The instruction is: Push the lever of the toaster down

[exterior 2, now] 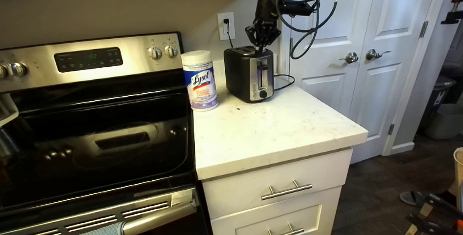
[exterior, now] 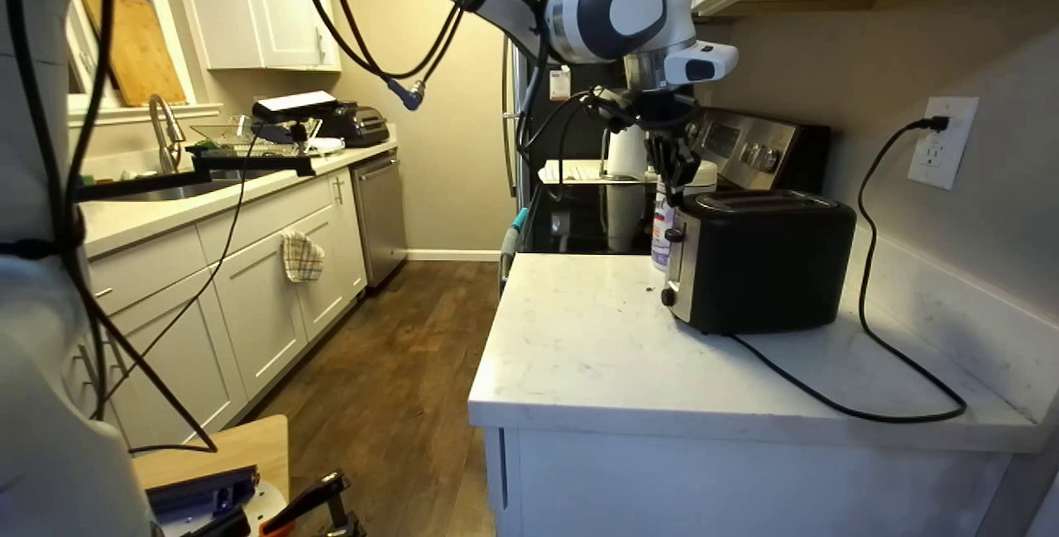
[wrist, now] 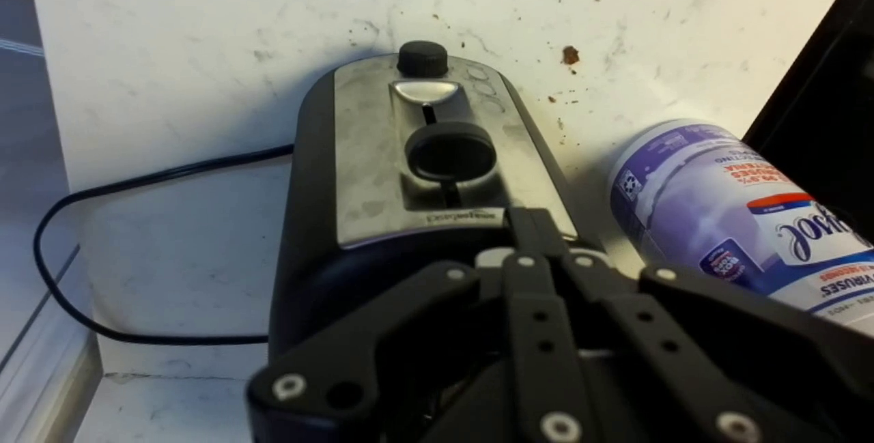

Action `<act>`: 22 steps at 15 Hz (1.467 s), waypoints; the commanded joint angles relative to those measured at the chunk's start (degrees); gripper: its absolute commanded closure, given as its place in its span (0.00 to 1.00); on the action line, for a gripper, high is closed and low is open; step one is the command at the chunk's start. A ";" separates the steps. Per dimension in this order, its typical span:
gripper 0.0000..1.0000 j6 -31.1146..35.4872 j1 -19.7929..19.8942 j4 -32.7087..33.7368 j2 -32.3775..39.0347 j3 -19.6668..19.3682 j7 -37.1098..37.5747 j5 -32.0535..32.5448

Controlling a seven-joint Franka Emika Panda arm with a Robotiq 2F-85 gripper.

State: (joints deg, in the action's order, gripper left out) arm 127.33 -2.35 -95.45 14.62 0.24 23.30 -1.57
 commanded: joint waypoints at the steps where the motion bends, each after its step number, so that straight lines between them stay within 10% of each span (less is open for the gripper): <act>1: 1.00 -0.85 -1.26 1.18 0.72 -0.79 2.28 1.22; 22: 1.00 -1.04 -3.05 -6.38 -2.63 -2.26 7.84 5.61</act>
State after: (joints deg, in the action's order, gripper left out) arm 125.97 -4.74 -98.84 14.28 -1.41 28.28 2.06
